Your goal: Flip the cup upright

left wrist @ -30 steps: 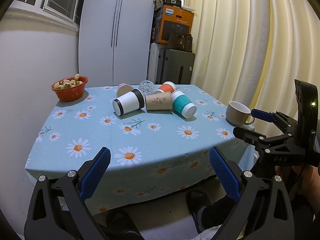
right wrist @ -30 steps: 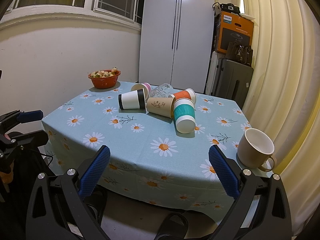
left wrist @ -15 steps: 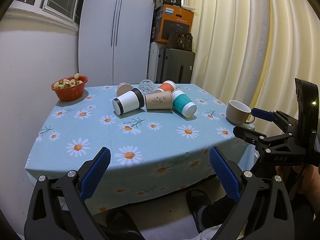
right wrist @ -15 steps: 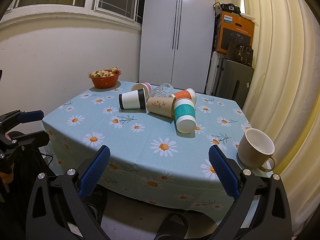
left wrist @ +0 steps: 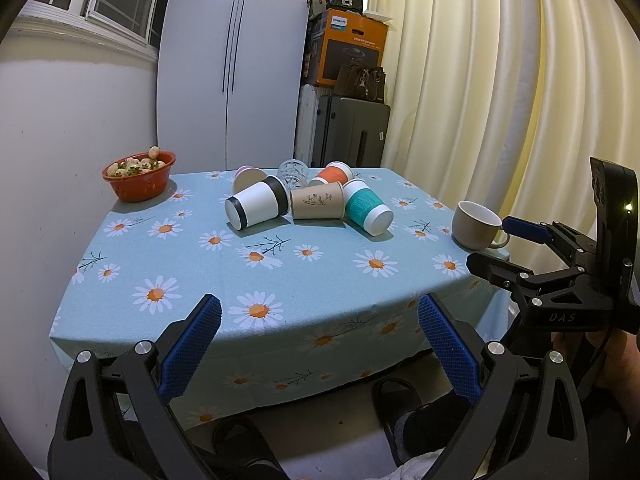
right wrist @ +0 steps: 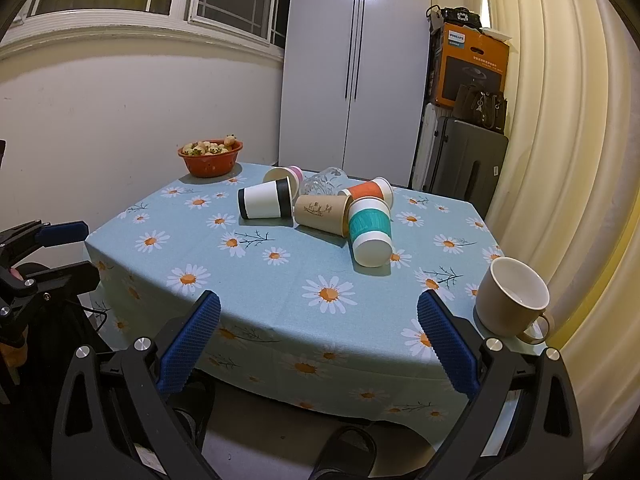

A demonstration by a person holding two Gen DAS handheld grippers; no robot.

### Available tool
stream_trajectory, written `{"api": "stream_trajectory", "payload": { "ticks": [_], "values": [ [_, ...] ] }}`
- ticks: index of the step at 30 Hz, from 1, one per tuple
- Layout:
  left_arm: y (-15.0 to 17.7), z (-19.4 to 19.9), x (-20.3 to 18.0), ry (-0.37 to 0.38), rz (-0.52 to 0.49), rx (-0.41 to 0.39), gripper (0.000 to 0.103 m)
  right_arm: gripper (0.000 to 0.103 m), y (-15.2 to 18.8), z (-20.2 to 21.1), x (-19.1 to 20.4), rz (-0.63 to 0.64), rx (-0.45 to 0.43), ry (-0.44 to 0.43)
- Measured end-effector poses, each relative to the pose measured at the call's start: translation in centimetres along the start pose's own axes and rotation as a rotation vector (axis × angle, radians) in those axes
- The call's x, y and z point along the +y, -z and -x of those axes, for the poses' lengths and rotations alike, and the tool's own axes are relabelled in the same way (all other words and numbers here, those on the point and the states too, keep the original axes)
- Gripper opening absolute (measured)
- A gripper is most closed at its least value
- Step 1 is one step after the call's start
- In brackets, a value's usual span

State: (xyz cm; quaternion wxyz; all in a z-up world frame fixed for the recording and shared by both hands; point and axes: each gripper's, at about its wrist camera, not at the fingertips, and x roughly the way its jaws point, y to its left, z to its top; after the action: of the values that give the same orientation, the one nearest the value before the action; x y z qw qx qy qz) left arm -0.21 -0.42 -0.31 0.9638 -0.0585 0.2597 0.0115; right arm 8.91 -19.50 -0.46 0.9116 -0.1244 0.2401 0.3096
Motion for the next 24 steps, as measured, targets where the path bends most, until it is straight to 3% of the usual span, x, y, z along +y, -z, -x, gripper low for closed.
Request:
{"api": "stream_trajectory", "payload": {
  "ticks": [24],
  "values": [
    [-0.48,0.45,0.7,0.018,0.025,-0.015,0.096,0.098,-0.13,0.14,-0.15,-0.017,0.006,-0.018]
  ]
}}
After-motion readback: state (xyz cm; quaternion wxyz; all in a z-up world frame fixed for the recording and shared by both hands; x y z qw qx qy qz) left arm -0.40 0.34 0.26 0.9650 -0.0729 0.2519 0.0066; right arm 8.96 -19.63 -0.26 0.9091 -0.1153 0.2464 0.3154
